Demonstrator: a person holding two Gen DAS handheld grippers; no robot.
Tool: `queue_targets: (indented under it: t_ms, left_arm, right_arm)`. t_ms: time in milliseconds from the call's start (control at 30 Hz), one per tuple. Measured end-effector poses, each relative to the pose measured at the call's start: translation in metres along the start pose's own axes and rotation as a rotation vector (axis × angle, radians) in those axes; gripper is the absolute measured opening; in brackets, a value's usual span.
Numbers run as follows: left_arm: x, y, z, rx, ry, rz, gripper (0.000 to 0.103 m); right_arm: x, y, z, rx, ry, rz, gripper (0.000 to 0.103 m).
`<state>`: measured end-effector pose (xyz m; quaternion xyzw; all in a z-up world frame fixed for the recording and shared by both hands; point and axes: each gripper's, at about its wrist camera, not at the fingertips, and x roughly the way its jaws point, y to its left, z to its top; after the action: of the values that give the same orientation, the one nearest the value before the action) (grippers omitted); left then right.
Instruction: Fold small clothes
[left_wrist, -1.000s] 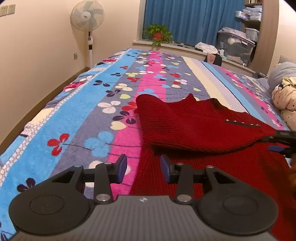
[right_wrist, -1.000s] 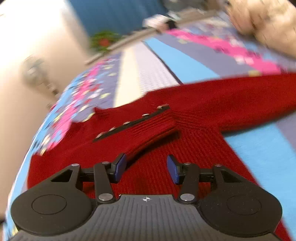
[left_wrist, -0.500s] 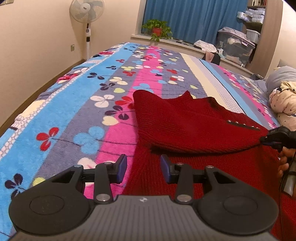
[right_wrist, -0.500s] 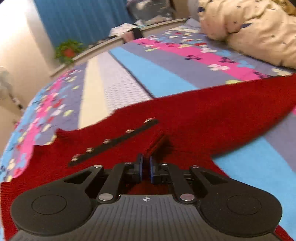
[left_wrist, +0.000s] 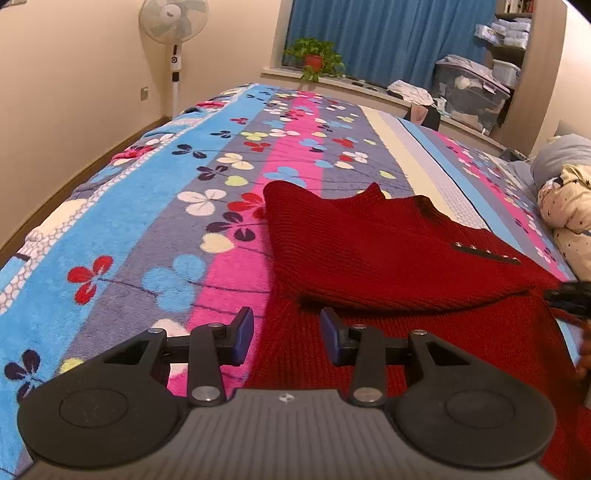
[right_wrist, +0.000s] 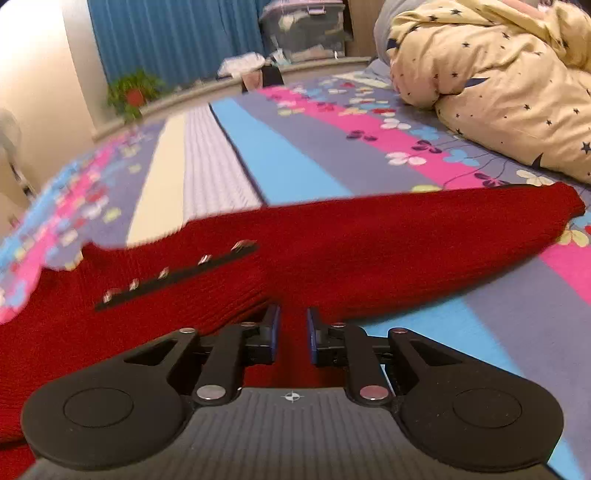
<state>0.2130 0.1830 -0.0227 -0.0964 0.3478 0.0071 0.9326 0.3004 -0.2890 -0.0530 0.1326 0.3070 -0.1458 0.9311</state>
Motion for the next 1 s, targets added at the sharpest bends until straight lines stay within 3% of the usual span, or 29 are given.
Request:
queue_targets:
  t_ms: [133, 333, 567, 733, 800, 833, 900, 1000]
  left_arm:
    - [0.003, 0.001, 0.0, -0.002, 0.006, 0.001, 0.045]
    - [0.009, -0.009, -0.006, 0.058, 0.012, 0.012, 0.045]
    - [0.019, -0.014, -0.012, 0.104, 0.019, 0.032, 0.045]
    - [0.022, -0.014, -0.015, 0.128, 0.029, 0.047, 0.045]
    - [0.021, -0.013, -0.016, 0.148, 0.018, 0.051, 0.045]
    - [0.022, -0.013, -0.015, 0.164, 0.013, 0.078, 0.045]
    - [0.024, -0.006, -0.011, 0.145, 0.009, 0.102, 0.045]
    - [0.022, 0.006, -0.003, 0.054, 0.021, 0.067, 0.045]
  right_arm:
    - [-0.012, -0.074, 0.019, 0.01, -0.038, -0.041, 0.023]
    - [-0.005, -0.184, 0.035, 0.281, -0.047, -0.108, 0.058]
    - [0.035, -0.247, 0.033, 0.487, -0.03, -0.178, 0.059]
    - [0.052, -0.25, 0.044, 0.494, -0.029, -0.208, 0.059]
    - [0.06, -0.244, 0.054, 0.432, -0.005, -0.269, 0.043]
    - [0.061, -0.241, 0.061, 0.408, -0.005, -0.289, 0.015]
    - [0.058, -0.234, 0.07, 0.404, -0.045, -0.308, 0.012]
    - [0.047, -0.178, 0.087, 0.218, -0.193, -0.41, 0.011]
